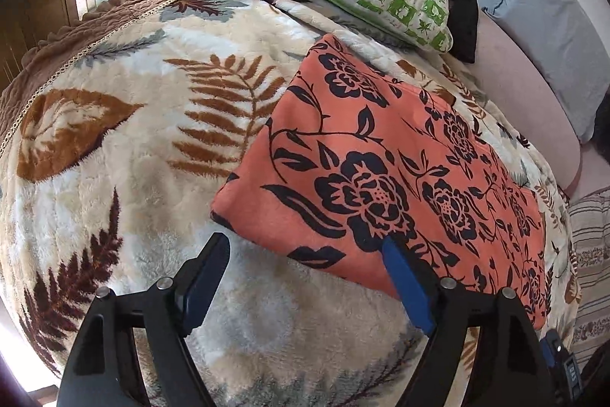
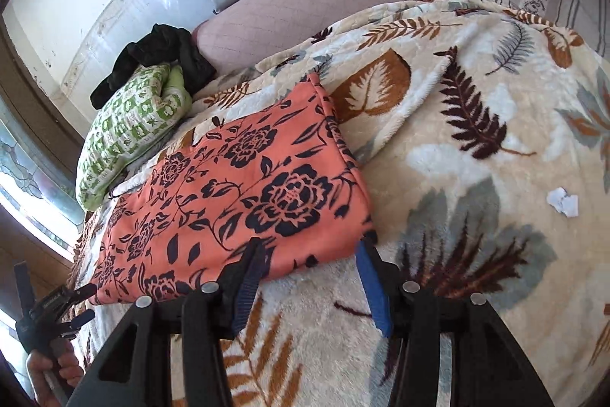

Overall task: Fold small clothes
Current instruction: 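Lower both grippers onto the orange blouse edge and close them on it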

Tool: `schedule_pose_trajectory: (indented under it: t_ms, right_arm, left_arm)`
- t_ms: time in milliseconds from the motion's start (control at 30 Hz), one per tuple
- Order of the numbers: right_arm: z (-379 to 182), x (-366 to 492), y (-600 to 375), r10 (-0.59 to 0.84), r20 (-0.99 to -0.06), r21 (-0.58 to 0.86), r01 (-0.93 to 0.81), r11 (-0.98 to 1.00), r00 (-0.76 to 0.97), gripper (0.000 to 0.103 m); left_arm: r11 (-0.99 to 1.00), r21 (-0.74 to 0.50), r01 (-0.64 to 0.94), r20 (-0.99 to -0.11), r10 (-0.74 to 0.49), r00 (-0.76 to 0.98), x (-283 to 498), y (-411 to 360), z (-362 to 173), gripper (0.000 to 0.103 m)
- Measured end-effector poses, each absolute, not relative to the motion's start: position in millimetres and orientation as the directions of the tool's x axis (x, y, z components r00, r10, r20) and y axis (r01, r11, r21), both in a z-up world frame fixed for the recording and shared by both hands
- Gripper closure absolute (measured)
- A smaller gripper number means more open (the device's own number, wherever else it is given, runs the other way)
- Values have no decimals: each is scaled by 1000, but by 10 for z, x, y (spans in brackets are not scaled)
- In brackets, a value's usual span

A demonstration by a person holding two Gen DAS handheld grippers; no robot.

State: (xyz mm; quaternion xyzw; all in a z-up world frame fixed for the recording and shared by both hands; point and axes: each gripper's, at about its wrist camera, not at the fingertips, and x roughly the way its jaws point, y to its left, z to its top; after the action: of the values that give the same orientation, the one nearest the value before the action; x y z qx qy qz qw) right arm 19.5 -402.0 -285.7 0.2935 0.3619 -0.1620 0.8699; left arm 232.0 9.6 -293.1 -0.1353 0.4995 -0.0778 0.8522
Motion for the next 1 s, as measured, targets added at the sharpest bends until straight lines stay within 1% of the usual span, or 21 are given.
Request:
schedule_pose_trajectory:
  t_ms: [67, 167, 233, 267, 300, 333, 367, 433, 500, 533, 600, 633, 667, 733, 767, 833, 933, 1000]
  right_arm:
    - [-2876, 43, -4015, -67, -708, 408, 485, 774, 703, 50]
    - [-2897, -138, -4003, -77, -686, 407, 469, 784, 724, 50]
    - [-2911, -224, -4011, -90, -670, 406, 465, 787, 737, 50]
    - [-2928, -264, -4018, -97, -663, 406, 465, 786, 742, 50]
    - [-2953, -291, -4032, -101, -657, 408, 465, 785, 747, 50]
    - [-2990, -318, -4042, -104, -653, 410, 465, 785, 750, 50]
    - [-3041, -337, -4051, -107, -655, 406, 467, 785, 748, 50]
    - [-3173, -370, -4066, -105, -671, 400, 477, 782, 734, 50]
    - [-3208, -387, -4079, -95, -671, 408, 473, 781, 735, 50]
    - [-3160, -388, -4080, -91, -657, 418, 462, 782, 748, 50]
    - [-3049, -355, -4073, -72, -628, 439, 429, 789, 775, 50]
    - [-2997, -303, -4058, -62, -622, 443, 416, 795, 781, 50]
    - [-2953, -222, -4035, -44, -620, 447, 398, 801, 784, 50]
    - [-2882, -2, -3955, 5, -622, 457, 357, 814, 783, 50]
    - [-2856, 135, -3892, 29, -630, 457, 340, 822, 776, 51]
    - [-2823, 425, -3729, 80, -639, 466, 301, 832, 765, 56]
    - [-2815, 901, -3415, 164, -652, 487, 243, 839, 740, 60]
    - [-2848, 1183, -3196, 224, -651, 522, 213, 826, 726, 60]
  left_arm:
    - [949, -313, -29, -827, -257, 500, 2402, 79, -2954, 20]
    - [929, -362, -74, -815, -277, 509, 2514, 62, -2993, 20]
    - [923, -373, -94, -812, -276, 514, 2570, 43, -3002, 20]
    - [921, -377, -101, -808, -274, 521, 2585, 36, -2997, 22]
    - [918, -382, -104, -799, -272, 537, 2590, 34, -2979, 28]
    - [922, -372, -105, -793, -257, 552, 2589, 27, -2960, 44]
    - [933, -345, -104, -795, -231, 561, 2598, 13, -2944, 58]
    - [945, -314, -87, -794, -211, 570, 2627, -11, -2927, 70]
    - [942, -327, -77, -784, -225, 579, 2635, 4, -2915, 70]
    - [938, -339, -75, -777, -234, 584, 2635, 9, -2910, 67]
    - [928, -368, -67, -761, -259, 594, 2634, -2, -2919, 55]
    - [922, -382, -60, -752, -272, 601, 2634, -12, -2926, 46]
    - [921, -384, -57, -745, -273, 608, 2629, -35, -2929, 45]
    - [927, -372, -45, -744, -269, 612, 2644, -79, -2936, 45]
    - [928, -371, -38, -742, -271, 614, 2661, -87, -2942, 59]
    - [937, -348, -40, -757, -255, 601, 2699, -82, -2965, 81]
    - [925, -380, -23, -748, -292, 596, 2714, 0, -2969, 86]
    - [903, -428, -20, -730, -333, 597, 2694, 93, -2976, 87]
